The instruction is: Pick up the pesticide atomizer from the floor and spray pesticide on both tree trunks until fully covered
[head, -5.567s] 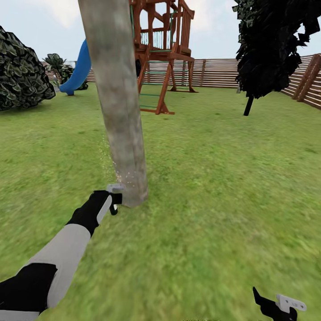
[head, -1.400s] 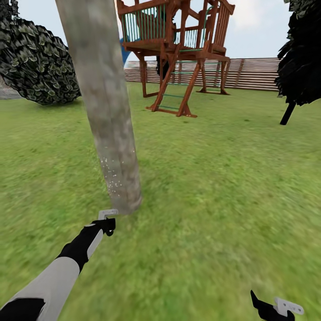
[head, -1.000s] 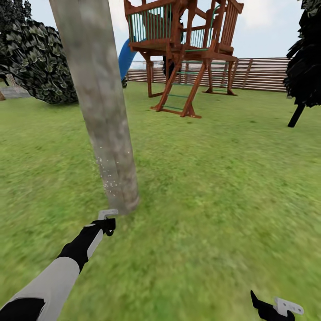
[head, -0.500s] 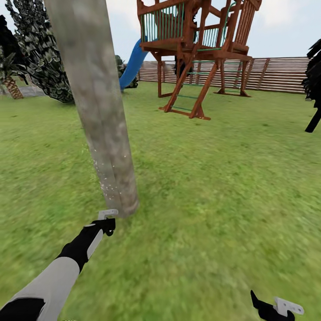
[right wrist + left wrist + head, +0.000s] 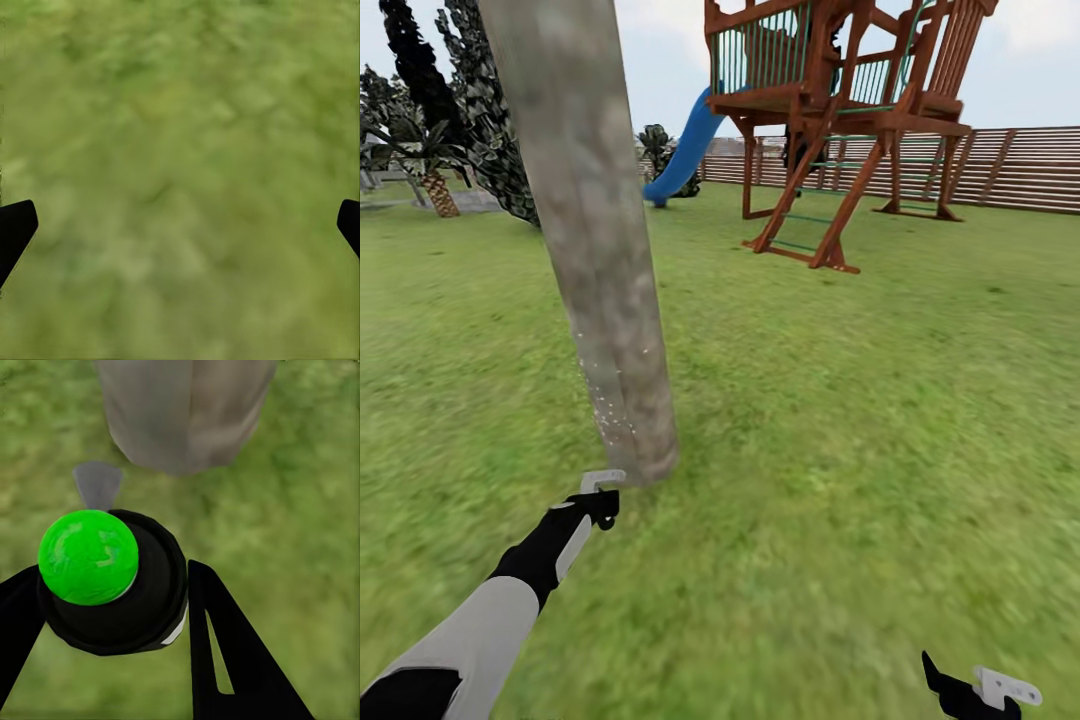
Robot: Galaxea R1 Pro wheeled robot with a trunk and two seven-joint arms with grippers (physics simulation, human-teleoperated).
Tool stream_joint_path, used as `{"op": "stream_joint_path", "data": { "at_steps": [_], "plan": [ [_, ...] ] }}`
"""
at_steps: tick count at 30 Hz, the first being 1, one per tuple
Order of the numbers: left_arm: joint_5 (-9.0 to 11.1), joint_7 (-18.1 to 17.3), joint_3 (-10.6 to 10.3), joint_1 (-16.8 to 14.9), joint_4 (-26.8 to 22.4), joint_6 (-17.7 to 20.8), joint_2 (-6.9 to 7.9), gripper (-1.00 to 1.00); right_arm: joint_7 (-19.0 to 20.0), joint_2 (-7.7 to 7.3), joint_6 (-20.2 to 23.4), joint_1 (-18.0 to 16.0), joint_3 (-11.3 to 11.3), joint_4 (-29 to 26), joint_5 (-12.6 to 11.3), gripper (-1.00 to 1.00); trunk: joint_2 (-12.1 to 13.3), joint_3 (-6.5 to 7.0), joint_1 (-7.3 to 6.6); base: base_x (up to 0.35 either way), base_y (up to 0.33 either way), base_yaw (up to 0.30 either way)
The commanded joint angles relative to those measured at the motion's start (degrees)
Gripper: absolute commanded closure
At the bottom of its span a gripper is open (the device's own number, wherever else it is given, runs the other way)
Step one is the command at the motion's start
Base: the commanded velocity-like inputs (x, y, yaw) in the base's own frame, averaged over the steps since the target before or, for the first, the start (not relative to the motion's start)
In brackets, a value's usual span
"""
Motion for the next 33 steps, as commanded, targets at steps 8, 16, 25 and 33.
{"op": "stream_joint_path", "data": {
  "at_steps": [8, 16, 25, 33],
  "plan": [
    [0.0, 0.0, 0.0, 0.0, 0.0, 0.0, -0.01, 1.00, 0.0, 0.00, 0.0, 0.0, 0.0, 0.0, 0.0, -1.00, 0.0, 0.00, 0.00, 0.167, -0.223, 0.201],
    [0.0, 0.0, 0.0, 0.0, -0.1, 0.0, -0.01, 1.00, 0.0, 0.00, 0.0, 0.0, -0.1, 0.0, 0.0, -1.00, 0.0, 0.00, 0.00, 0.100, -0.256, 0.002],
    [0.0, 0.0, 0.0, 0.0, -0.1, 0.0, -0.01, 1.00, 0.0, 0.00, 0.0, 0.0, 0.0, 0.0, 0.0, -1.00, 0.0, 0.00, 0.00, 0.001, -0.271, 0.212],
    [0.0, 0.0, 0.1, 0.0, 0.0, 0.1, 0.11, 1.00, 0.0, 0.00, 0.0, 0.0, 0.0, 0.0, 0.0, -1.00, 0.0, 0.00, 0.00, 0.068, -0.271, 0.260]
  ]
}}
